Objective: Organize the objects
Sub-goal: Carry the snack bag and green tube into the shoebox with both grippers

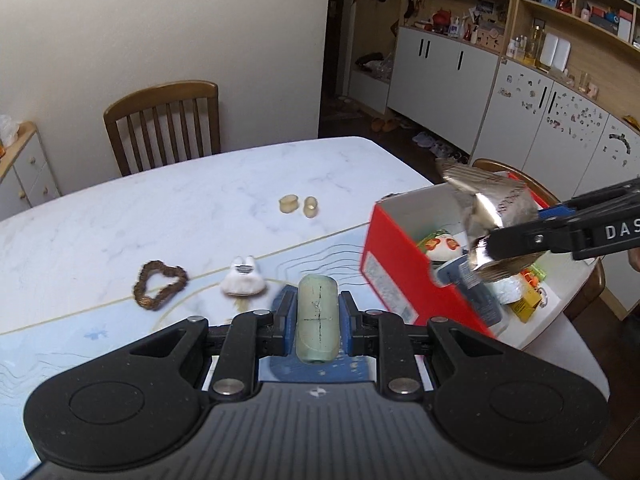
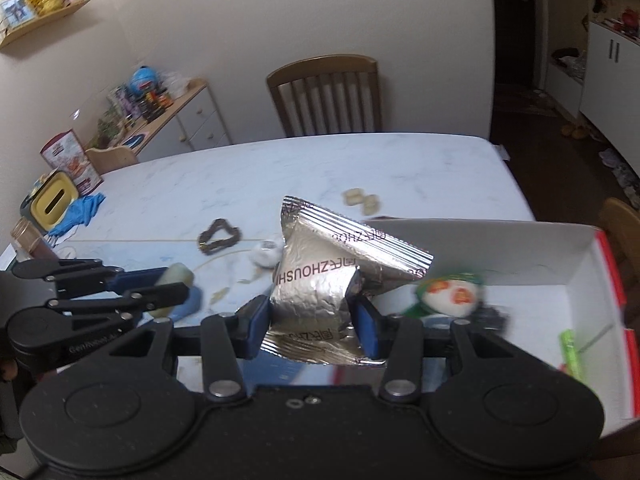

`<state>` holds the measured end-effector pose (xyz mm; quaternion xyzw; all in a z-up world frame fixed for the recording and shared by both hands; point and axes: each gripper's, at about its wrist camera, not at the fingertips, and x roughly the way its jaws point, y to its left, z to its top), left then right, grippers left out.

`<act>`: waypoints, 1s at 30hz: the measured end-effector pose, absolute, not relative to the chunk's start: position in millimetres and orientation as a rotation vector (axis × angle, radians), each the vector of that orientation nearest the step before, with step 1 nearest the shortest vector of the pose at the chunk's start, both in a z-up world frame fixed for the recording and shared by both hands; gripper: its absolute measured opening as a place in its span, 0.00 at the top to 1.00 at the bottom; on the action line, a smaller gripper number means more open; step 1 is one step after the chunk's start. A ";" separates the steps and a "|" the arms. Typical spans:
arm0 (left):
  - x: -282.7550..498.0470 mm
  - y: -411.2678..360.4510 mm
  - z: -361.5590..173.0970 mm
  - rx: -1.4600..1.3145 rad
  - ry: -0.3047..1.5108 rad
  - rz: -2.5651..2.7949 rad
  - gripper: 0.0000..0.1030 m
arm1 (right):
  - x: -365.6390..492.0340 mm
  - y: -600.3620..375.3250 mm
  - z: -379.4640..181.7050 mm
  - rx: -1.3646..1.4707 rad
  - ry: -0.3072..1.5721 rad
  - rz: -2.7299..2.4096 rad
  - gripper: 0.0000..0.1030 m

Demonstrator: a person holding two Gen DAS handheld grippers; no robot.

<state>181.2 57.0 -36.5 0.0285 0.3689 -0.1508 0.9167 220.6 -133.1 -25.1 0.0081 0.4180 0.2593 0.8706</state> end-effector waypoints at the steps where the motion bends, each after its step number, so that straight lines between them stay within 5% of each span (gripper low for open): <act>1: 182.4 51.7 -36.9 0.056 0.763 -0.312 0.79 | 221.8 -142.9 -25.6 0.023 0.874 0.534 0.56; 30: 254.8 -151.9 -74.7 0.155 0.877 -0.473 0.79 | 243.8 -282.5 -87.2 -0.090 0.990 0.484 0.57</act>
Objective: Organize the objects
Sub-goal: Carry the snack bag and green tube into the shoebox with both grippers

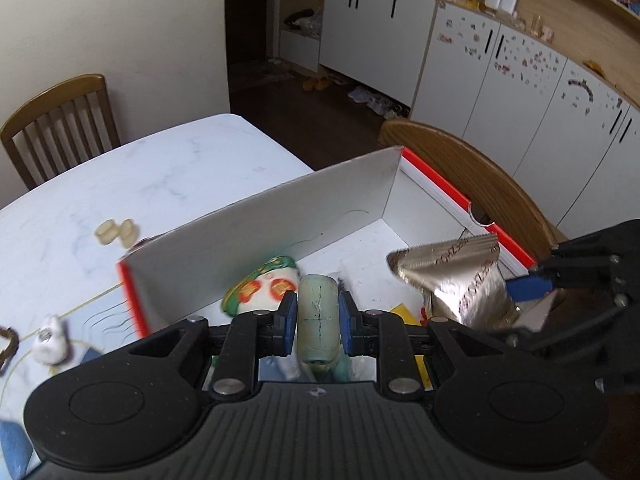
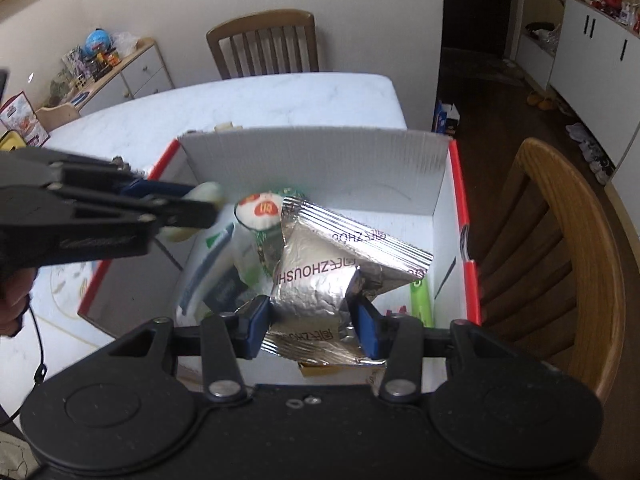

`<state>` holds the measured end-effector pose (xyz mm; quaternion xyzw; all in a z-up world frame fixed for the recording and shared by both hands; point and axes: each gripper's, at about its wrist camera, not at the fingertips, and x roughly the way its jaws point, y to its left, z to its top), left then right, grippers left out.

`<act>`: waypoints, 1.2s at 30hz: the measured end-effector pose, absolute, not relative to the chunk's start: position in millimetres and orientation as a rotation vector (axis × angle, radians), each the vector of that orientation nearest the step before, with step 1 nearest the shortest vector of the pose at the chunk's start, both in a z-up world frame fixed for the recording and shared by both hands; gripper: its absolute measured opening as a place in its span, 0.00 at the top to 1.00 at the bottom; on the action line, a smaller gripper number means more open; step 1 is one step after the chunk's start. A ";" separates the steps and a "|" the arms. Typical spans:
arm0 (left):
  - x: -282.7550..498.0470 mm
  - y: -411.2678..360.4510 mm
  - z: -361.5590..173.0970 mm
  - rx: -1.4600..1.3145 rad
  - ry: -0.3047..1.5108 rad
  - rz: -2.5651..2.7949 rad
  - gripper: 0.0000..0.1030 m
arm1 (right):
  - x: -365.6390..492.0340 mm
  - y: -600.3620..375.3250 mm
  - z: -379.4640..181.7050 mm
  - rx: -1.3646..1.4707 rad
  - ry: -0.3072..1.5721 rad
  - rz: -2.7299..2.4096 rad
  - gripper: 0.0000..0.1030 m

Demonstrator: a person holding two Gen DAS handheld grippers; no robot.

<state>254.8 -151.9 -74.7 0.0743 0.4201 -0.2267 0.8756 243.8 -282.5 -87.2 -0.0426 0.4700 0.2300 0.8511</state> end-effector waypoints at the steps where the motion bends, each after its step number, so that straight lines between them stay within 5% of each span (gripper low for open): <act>1: 258.4 -156.5 -78.2 0.161 0.885 -0.473 0.79 | 244.2 -283.0 -89.0 -0.095 0.994 0.487 0.57; 22: 294.1 -193.0 -136.1 0.232 1.092 -0.438 0.79 | 264.4 -283.5 -129.9 -0.123 1.082 0.537 0.56; 36: 288.5 -185.2 -131.1 0.197 1.097 -0.416 0.78 | 262.3 -291.3 -120.7 -0.071 1.074 0.551 0.40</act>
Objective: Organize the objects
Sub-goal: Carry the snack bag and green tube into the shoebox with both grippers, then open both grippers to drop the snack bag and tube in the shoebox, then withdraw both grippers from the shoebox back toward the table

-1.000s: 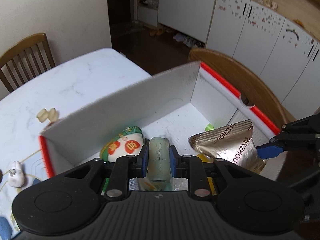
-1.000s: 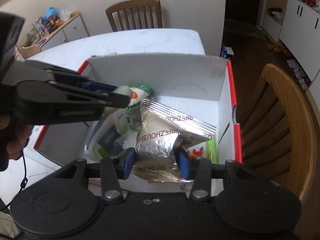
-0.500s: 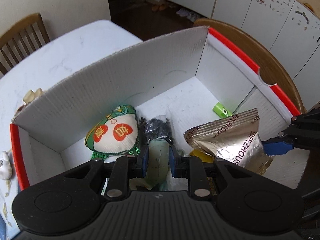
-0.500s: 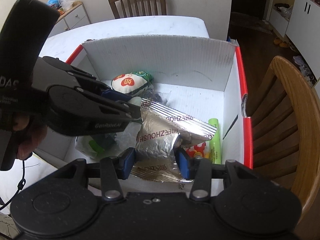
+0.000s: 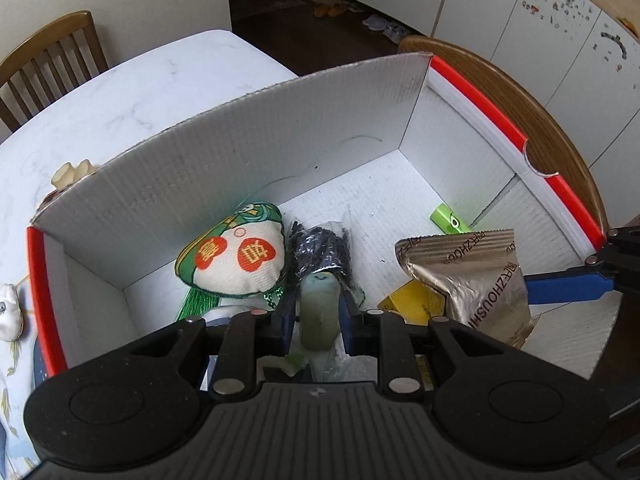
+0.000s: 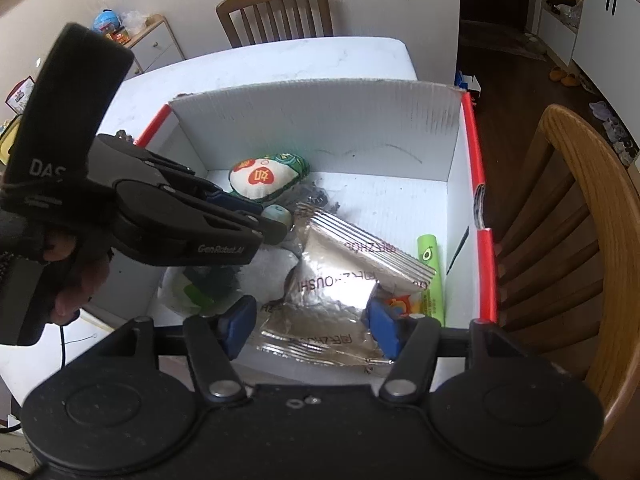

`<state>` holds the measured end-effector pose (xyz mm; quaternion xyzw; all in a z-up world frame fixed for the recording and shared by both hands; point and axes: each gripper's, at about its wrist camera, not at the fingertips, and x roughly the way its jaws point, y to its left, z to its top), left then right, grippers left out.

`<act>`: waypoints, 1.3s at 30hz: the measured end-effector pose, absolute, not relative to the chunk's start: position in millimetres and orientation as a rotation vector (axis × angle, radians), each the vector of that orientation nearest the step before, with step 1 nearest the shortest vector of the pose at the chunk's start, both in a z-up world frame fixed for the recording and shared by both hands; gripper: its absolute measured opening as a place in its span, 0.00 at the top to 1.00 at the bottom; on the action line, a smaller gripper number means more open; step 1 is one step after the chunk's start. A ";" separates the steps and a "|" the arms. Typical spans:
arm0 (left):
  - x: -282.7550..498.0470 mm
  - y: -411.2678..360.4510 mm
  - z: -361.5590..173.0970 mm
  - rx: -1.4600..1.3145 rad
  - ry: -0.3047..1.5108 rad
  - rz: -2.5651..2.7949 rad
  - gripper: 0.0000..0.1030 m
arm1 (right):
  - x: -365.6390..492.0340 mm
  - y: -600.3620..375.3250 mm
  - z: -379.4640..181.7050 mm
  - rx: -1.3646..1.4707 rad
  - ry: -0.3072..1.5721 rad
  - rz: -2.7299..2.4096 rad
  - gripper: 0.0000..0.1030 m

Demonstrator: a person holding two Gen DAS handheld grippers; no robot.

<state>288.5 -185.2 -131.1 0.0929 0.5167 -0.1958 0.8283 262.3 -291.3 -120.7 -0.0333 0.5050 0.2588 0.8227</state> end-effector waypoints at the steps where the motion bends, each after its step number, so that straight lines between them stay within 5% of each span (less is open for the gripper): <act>1: 286.8 -183.8 -129.2 0.193 1.092 -0.414 0.78 | 260.8 -292.9 -118.5 -0.069 1.071 0.552 0.40; 32: 197.2 -87.7 -24.1 0.072 0.812 -0.268 0.75 | 222.5 -273.4 -40.8 0.026 0.855 0.630 0.31; 34: 193.5 -77.2 -21.2 0.060 0.806 -0.258 0.70 | 220.8 -267.0 -37.7 0.029 0.845 0.636 0.31; 37: 187.1 -60.8 -16.6 0.044 0.781 -0.237 0.43 | 218.2 -255.2 -33.7 0.029 0.830 0.645 0.28; 39: 182.6 -50.5 -12.8 0.045 0.756 -0.222 0.41 | 216.1 -246.2 -31.1 0.032 0.820 0.652 0.26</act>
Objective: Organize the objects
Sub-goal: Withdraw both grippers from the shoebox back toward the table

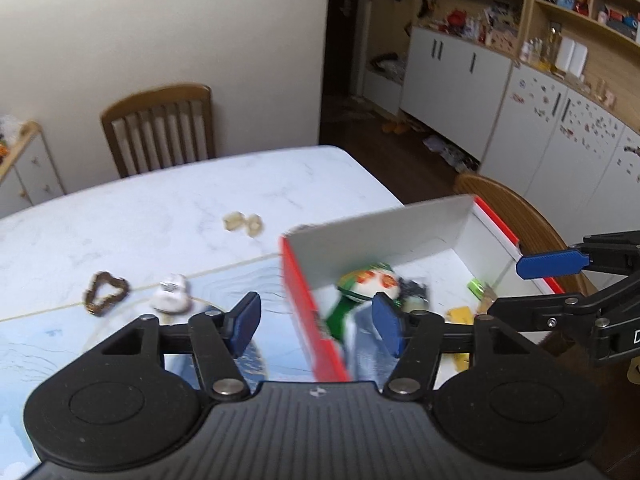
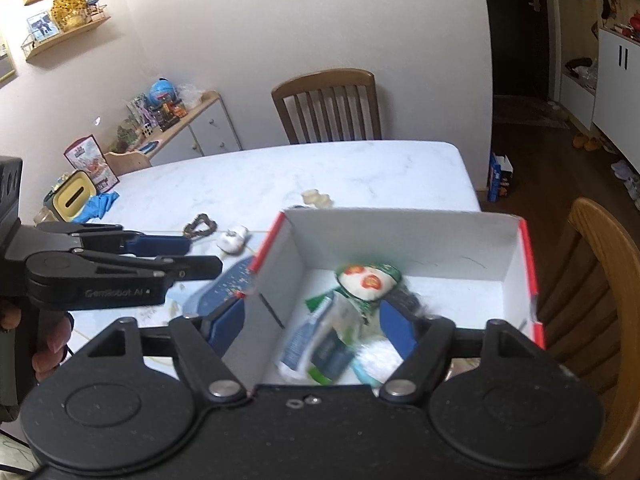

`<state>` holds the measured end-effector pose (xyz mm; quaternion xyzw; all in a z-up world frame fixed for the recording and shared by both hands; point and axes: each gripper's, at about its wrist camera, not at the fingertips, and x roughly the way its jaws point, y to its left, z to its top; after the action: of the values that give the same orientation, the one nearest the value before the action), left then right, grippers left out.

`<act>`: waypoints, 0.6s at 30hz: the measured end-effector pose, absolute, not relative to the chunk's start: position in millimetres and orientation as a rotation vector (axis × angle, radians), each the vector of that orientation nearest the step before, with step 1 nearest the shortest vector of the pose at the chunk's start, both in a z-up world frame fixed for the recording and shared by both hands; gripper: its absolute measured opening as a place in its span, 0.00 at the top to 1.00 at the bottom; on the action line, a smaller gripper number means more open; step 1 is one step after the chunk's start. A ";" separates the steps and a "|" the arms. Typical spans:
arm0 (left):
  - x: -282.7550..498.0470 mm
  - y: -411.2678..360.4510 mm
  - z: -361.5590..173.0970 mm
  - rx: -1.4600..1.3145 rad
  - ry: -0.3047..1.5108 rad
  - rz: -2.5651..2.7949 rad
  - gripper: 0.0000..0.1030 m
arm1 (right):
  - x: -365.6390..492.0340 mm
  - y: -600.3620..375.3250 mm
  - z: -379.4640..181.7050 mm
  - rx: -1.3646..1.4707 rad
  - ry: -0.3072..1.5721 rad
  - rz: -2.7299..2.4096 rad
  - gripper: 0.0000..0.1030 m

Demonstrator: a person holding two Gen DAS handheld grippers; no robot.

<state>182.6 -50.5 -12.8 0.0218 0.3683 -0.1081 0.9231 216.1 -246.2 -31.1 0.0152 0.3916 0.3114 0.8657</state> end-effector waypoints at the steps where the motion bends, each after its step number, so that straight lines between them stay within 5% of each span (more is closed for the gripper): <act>1: 181.1 -44.6 -11.6 0.040 0.752 -0.222 0.41 | 214.8 -241.3 -29.8 0.032 0.816 0.657 0.26; 18: 173.5 72.3 -13.8 -0.061 0.730 -0.171 0.17 | 204.0 -123.3 -22.2 -0.010 0.799 0.714 0.12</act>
<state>173.5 72.3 -13.8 -0.0300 0.3563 -0.0837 0.9301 204.0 -123.3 -22.2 -0.0049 0.3809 0.3400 0.8599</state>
